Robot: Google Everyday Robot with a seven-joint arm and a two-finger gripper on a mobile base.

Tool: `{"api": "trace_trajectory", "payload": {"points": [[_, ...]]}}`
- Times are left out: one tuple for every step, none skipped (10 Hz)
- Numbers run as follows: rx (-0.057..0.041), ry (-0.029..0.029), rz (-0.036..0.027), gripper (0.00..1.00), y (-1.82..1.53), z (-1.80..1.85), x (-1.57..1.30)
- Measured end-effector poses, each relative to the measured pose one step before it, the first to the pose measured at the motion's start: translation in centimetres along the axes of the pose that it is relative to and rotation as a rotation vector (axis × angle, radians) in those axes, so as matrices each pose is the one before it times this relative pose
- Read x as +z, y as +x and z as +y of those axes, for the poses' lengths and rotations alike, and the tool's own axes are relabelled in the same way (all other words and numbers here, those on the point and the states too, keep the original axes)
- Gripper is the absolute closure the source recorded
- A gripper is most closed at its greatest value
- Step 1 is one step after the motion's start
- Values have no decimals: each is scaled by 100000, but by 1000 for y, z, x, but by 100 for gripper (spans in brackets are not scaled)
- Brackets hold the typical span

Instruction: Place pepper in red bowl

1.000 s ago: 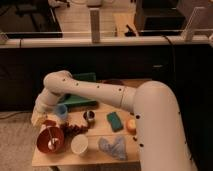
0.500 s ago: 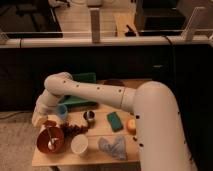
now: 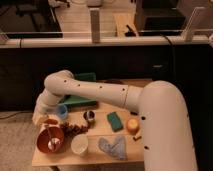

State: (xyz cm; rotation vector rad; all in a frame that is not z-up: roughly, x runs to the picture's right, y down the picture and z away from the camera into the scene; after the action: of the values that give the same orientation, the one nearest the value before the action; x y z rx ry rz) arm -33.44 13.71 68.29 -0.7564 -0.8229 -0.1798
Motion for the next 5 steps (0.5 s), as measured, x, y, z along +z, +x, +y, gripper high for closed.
{"api": "trace_trajectory", "payload": {"points": [[-88,-190,-34,100,-359,239,37],[109,-13,-34,100,-232,257,-41],[313,-2,3,100,-214,341,-95],[385,-99,-174,100,-273,346,-94],[311,-521,-327,100,-324,352,83]]}}
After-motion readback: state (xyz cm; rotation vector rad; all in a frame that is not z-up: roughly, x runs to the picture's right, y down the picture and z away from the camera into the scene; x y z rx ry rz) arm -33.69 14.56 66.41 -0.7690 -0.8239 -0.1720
